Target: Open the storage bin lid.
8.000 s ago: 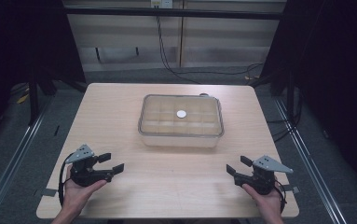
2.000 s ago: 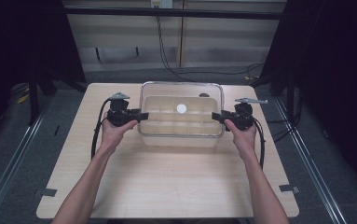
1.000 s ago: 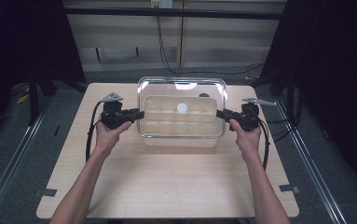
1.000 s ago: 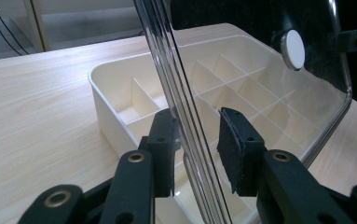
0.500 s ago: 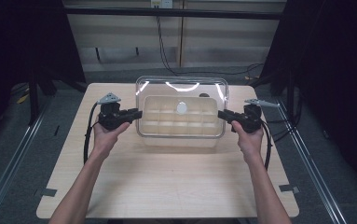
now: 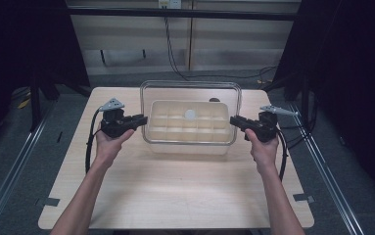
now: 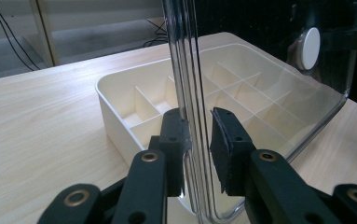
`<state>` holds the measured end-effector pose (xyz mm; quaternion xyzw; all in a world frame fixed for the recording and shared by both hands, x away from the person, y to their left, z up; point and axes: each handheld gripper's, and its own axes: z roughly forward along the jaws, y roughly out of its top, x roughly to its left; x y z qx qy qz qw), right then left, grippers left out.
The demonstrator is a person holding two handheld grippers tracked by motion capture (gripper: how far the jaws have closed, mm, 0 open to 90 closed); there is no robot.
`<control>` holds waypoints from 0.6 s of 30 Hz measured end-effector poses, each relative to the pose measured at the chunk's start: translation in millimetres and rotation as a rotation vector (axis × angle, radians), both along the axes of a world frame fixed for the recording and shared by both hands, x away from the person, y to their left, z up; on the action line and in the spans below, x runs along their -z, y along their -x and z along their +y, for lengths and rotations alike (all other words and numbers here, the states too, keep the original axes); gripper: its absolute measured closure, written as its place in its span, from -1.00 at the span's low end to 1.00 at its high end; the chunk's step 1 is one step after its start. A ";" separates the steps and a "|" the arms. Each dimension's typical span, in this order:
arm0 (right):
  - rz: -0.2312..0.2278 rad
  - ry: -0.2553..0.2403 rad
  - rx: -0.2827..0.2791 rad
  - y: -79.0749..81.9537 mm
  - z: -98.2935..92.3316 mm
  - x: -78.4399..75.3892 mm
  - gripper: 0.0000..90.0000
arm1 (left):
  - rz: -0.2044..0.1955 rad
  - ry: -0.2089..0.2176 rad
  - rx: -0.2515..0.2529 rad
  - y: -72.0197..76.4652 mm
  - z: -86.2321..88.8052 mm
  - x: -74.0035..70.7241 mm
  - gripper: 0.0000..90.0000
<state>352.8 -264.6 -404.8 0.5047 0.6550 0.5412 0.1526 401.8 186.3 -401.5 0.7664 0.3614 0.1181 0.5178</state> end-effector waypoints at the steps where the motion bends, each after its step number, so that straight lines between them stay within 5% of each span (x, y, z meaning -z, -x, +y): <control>1: 0.000 -0.001 0.000 0.7 0.4 -0.6 0.58 | -0.003 -0.001 0.000 0.2 0.4 -0.2 0.67; 18: -0.020 0.003 -0.020 12.2 0.9 -6.1 0.60 | -0.008 -0.005 0.016 7.3 3.5 -5.9 0.69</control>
